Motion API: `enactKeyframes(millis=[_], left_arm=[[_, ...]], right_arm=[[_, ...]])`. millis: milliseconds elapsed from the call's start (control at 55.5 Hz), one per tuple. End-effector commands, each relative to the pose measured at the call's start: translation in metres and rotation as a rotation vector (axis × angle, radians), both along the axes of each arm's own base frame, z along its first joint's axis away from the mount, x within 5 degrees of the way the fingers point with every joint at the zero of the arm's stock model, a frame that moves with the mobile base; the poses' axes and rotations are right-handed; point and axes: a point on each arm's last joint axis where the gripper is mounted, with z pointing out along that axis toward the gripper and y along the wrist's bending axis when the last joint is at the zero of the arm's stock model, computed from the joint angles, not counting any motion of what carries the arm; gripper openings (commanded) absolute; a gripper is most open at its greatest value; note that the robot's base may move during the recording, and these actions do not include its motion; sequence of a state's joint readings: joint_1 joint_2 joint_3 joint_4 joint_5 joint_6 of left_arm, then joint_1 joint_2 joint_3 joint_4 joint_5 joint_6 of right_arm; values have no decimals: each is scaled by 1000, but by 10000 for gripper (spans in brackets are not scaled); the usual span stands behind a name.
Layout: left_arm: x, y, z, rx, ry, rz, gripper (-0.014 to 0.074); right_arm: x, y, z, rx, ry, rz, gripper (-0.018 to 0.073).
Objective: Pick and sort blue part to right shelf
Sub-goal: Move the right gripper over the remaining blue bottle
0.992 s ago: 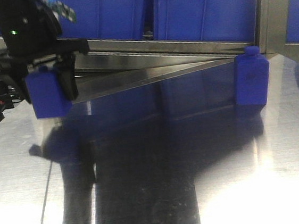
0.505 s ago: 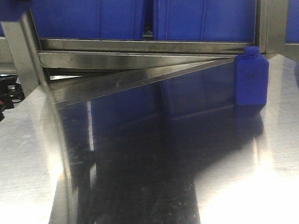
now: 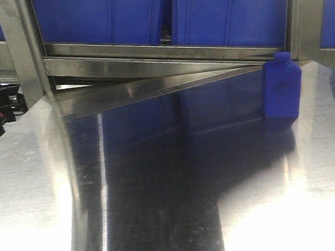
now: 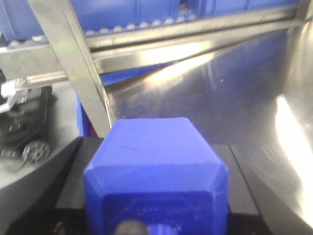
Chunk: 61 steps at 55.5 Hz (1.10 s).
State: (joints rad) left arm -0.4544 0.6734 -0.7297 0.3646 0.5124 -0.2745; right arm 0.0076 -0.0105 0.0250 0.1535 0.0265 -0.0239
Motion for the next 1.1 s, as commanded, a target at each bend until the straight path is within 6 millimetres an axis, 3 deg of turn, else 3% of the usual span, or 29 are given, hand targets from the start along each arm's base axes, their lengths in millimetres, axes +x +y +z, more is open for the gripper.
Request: enactKeyframes(millis=[0, 252, 469, 541, 703, 793, 956, 1082], left_arm=[[-23, 7, 8, -88, -169, -39, 291], [-79, 35, -13, -195, -334, -40, 249], [-105, 49, -17, -233, -401, -19, 239], [-106, 51, -18, -235, -402, -16, 239], [-106, 50, -18, -234, -400, -16, 239], [-106, 50, -17, -235, -402, -16, 244], [-106, 50, -18, -238, -400, -18, 251], [-106, 50, -18, -252, -393, -22, 286]], right_arm=[[-6, -1, 29, 18, -141, -11, 76], [-13, 3, 85, 4, -33, 31, 76], [12, 5, 151, -27, 82, 58, 90], [26, 8, 173, -54, 133, 89, 145], [68, 23, 216, -138, 246, 210, 438], [95, 33, 229, -148, 288, 258, 524], [142, 42, 227, -149, 352, 268, 531], [167, 47, 226, -150, 420, 281, 531]])
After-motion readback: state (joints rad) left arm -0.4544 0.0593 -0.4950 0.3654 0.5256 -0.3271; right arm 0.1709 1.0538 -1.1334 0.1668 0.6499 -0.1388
